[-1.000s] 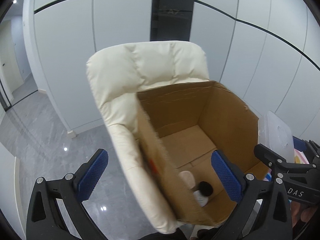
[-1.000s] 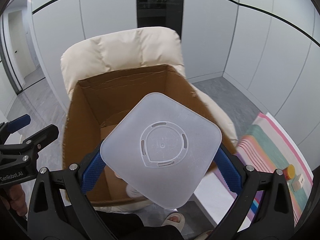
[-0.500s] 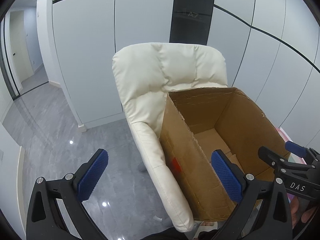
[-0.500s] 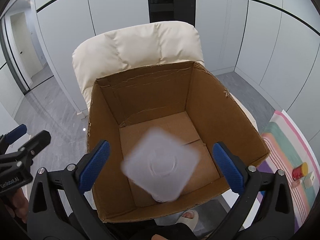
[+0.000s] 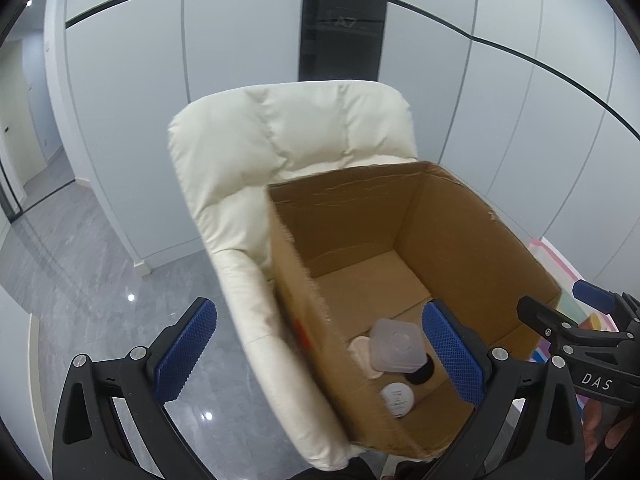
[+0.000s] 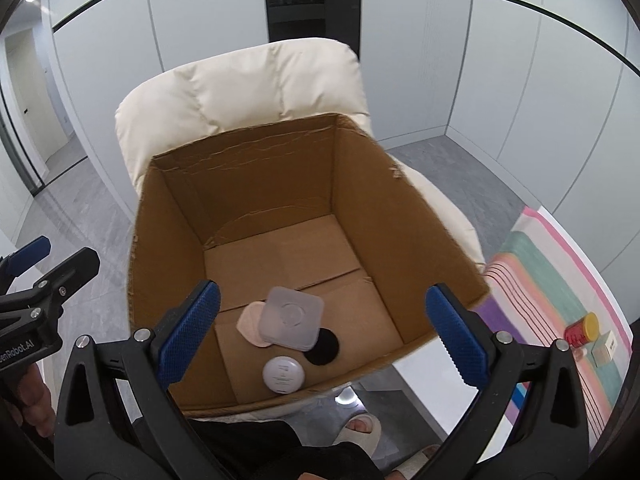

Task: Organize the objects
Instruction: 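Open the left tool over the box while the right tool drops the clear box inside, then move both tools back from the cardboard box toward the blanket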

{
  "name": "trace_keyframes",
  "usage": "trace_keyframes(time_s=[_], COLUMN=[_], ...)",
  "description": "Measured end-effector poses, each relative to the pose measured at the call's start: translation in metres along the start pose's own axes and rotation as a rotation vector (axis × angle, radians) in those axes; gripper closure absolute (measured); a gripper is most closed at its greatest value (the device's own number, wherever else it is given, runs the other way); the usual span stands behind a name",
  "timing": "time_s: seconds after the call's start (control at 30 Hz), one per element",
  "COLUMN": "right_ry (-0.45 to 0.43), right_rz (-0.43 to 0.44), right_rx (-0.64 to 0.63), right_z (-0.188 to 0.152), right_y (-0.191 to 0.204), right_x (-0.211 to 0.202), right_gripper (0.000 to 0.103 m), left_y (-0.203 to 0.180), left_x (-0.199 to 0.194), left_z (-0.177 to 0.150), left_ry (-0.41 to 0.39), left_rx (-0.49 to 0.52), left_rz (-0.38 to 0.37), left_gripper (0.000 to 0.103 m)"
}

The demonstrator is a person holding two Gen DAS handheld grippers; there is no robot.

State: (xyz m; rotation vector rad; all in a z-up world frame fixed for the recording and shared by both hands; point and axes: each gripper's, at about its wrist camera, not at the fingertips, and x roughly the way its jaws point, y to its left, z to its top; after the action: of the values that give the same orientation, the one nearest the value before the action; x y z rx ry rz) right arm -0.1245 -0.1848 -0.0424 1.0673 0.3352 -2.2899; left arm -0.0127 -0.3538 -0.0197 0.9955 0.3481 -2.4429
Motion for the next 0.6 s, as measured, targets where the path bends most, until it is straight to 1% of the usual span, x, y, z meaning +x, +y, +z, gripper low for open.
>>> trace_keyframes(time_s=[0.6], right_ry=[0.005], right_rz=[-0.101], right_rx=[0.104], right_z=[-0.022], right_y=[-0.087], right_x=[-0.023], right_gripper=[0.0], left_y=[-0.087], left_x=[0.014], left_z=[0.005], left_ry=[0.014], left_rx=[0.104], left_rz=[-0.095], left_gripper=[0.0])
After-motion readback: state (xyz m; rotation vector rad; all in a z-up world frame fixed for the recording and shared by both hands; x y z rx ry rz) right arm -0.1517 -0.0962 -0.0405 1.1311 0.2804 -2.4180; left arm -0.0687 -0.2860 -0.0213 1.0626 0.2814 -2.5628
